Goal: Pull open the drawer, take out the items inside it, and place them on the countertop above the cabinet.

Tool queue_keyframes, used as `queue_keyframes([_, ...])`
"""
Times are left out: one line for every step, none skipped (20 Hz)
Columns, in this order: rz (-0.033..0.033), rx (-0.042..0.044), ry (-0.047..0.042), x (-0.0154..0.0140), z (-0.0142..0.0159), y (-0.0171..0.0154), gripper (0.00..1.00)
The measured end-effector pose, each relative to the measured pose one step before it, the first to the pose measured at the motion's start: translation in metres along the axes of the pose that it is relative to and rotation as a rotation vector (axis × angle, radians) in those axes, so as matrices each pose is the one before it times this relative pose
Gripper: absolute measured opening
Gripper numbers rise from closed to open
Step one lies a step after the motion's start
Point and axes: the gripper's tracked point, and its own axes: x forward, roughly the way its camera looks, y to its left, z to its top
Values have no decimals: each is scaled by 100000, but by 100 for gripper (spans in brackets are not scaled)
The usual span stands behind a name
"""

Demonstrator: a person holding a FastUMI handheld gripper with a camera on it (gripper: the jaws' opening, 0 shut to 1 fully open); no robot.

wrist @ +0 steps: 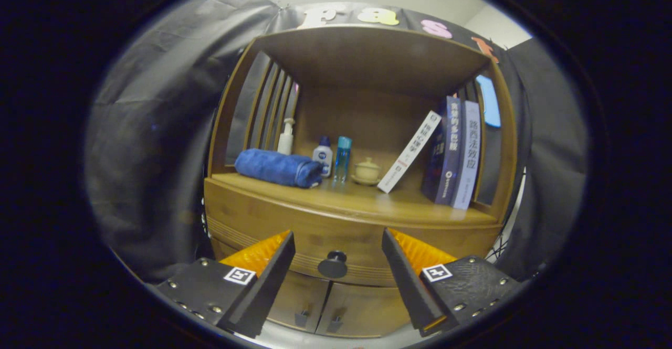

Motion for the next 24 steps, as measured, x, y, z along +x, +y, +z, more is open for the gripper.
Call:
queue_keyframes([-342, -354, 3452, 818, -992, 175, 99])
queue_keyframes([-1121, -376, 3622, 865, -1365, 72, 90])
queue_keyframes([-1392, -3, 4046, 1198, -1335, -79, 82])
queue_keyframes([-944, 585, 2739, 743, -751, -136, 74])
queue_keyframes([-1194, 902, 250, 640, -374, -157, 72])
queue_keyframes([-185, 949, -1165, 470, 252, -146, 72])
queue_keyframes([-686, 247, 539, 237, 129, 84, 65])
queue_keyframes([219, -384, 819, 558, -118, 214, 57])
queue_keyframes([-1229, -618, -796, 187, 181, -72, 49])
queue_keyframes([-1079, -1060, -662, -52, -108, 51, 42])
queue_keyframes([-510, 356, -1543, -63, 96, -58, 42])
queue_keyframes([-397, 1516, -1002, -208, 136, -165, 39])
queue_keyframes([-65, 3291, 204, 60, -152, 47, 36])
queue_keyframes([-381, 3647, 1383, -20, -129, -56, 36])
queue_keyframes([-418, 2478, 1253, 98, -126, -128, 36])
queue_keyframes([301, 407, 286, -313, -6, 178, 32])
queue_keyframes([328, -410, 146, 137, 145, -31, 28])
queue_keyframes([166, -1195, 300, -18, -89, -153, 28])
queue_keyframes([-305, -497, 323, -239, -61, -105, 28])
queue_keyframes([-335, 364, -127, -250, -90, -56, 28])
queue_keyframes([-33, 1074, -280, -615, -80, -97, 28])
queue_keyframes([461, 835, -325, -1039, -177, 43, 28])
queue_keyframes([39, -113, -262, -902, -130, -17, 28])
queue_keyframes([35, -924, -132, -673, -208, -96, 28])
